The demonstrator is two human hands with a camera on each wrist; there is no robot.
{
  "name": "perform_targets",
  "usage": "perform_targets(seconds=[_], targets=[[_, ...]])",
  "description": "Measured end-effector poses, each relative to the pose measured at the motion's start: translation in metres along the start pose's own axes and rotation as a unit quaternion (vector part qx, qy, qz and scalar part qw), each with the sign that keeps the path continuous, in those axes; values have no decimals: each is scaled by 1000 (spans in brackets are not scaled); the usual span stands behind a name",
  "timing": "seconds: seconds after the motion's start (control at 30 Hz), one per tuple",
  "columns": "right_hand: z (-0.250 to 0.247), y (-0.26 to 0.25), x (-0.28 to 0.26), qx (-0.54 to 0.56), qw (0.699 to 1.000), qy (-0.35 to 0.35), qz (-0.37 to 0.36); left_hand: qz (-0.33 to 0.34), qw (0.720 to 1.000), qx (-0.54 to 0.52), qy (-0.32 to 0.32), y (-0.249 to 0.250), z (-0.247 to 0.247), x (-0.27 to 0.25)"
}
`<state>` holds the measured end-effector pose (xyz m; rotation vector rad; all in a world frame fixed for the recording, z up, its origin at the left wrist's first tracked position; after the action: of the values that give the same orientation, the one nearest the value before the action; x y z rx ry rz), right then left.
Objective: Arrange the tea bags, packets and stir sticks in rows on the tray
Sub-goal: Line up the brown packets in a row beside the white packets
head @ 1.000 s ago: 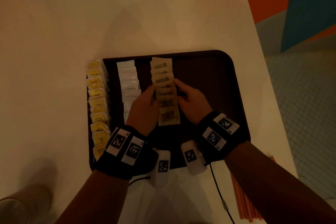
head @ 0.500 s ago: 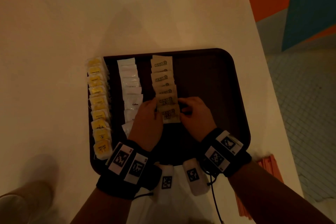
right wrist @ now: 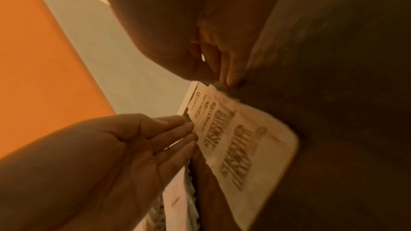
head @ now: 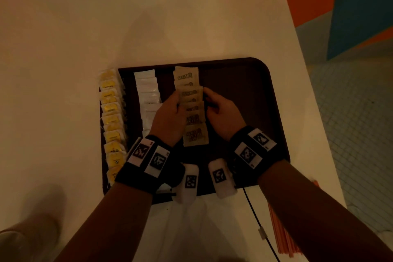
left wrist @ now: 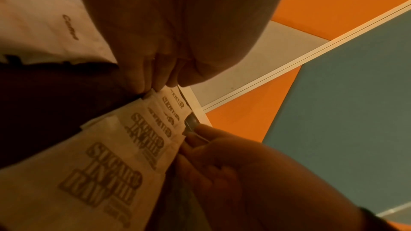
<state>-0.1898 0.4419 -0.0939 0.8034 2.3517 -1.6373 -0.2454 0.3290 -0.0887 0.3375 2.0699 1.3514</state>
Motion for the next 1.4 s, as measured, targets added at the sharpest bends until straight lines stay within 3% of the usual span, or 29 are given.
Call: perform_targets(seconds=[0.2,0.4,0.5,0.63,0.7,0.77,0.87,0.93,1.1,1.2,1.4], targets=[[10,-1,8,33,999,-39,2,-7,999,15,37,-1,-7,5],[3,-3,7,6,999,-28,30,-15,999,-3,34,4,-9,2],[-13,5,-9,-40,997,13,61,-26,999,-8,37,4,-17,-16],[-21,13,-54,-73,997,3,41,6,998,0,57,6,-37,-74],[-19,22,-86,-89,995,-41,32,7,1000,-4,26,-1,-37,-111],[-10,37,-127,-132,983,-118,45,-7,998,32,-47,-19,-27,-147],[7,68,-188,-265,939,-215,50,-31,978,132,-157,-58,-7,-189],[19,88,-223,-315,915,-245,56,-59,964,172,-193,-78,4,-209],[39,117,-277,-349,904,-232,88,-55,963,171,-203,-86,29,-231],[48,127,-286,-341,916,-186,102,-22,956,187,-224,-87,51,-236],[57,122,-278,-308,942,-121,56,26,912,280,-299,-84,114,-249]])
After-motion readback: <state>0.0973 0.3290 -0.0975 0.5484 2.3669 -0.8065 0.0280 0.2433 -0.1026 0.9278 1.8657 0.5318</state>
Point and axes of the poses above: each hand's wrist, its own x-axis towards the middle knuckle, its own z-axis out of the palm, y = z × x, the point moved 8 cm from there along x, towards the middle knuckle, and after that the axes turned 2 degrees about z, right-handed, at the moved point
